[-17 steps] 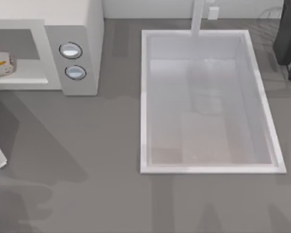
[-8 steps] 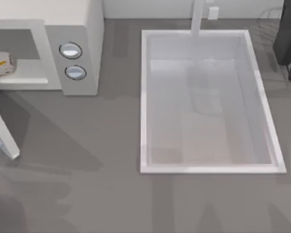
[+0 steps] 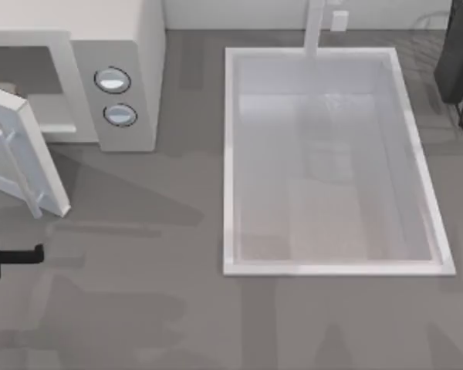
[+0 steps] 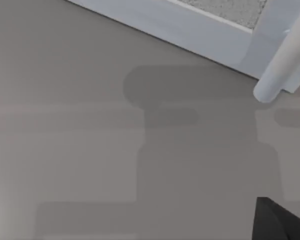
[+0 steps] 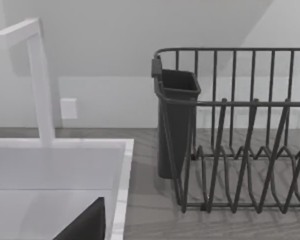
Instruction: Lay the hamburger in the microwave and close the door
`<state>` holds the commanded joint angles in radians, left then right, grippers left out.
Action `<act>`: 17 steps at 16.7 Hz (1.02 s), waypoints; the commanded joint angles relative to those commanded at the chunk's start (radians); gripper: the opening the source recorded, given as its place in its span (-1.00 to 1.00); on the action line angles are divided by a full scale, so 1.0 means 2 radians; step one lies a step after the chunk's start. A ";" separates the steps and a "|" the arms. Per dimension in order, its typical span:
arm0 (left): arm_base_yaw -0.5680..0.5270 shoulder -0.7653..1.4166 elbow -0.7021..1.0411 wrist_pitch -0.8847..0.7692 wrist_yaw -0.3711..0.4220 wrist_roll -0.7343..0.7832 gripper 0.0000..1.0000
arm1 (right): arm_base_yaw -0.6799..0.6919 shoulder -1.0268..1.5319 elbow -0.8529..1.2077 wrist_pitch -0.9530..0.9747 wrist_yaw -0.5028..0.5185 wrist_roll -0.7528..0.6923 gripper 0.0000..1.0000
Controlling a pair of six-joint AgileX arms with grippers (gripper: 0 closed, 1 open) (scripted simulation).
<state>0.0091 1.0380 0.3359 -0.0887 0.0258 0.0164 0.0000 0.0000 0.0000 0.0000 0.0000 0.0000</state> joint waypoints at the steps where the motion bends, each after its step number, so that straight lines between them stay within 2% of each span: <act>1: -0.004 -0.002 -0.001 0.000 -0.003 -0.004 -1.00 | 0.000 0.000 0.000 0.000 0.000 0.000 1.00; 7: -0.003 0.020 0.019 0.013 -0.002 -0.003 -1.00 | 0.000 0.000 0.000 0.000 0.000 0.000 1.00; 17: -0.008 0.248 0.140 0.101 -0.004 -0.004 -1.00 | 0.000 0.000 0.000 0.000 0.000 0.000 1.00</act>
<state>-0.0072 1.5338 0.6151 0.1129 0.0181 0.0075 0.0000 0.0000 0.0000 0.0000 0.0000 0.0000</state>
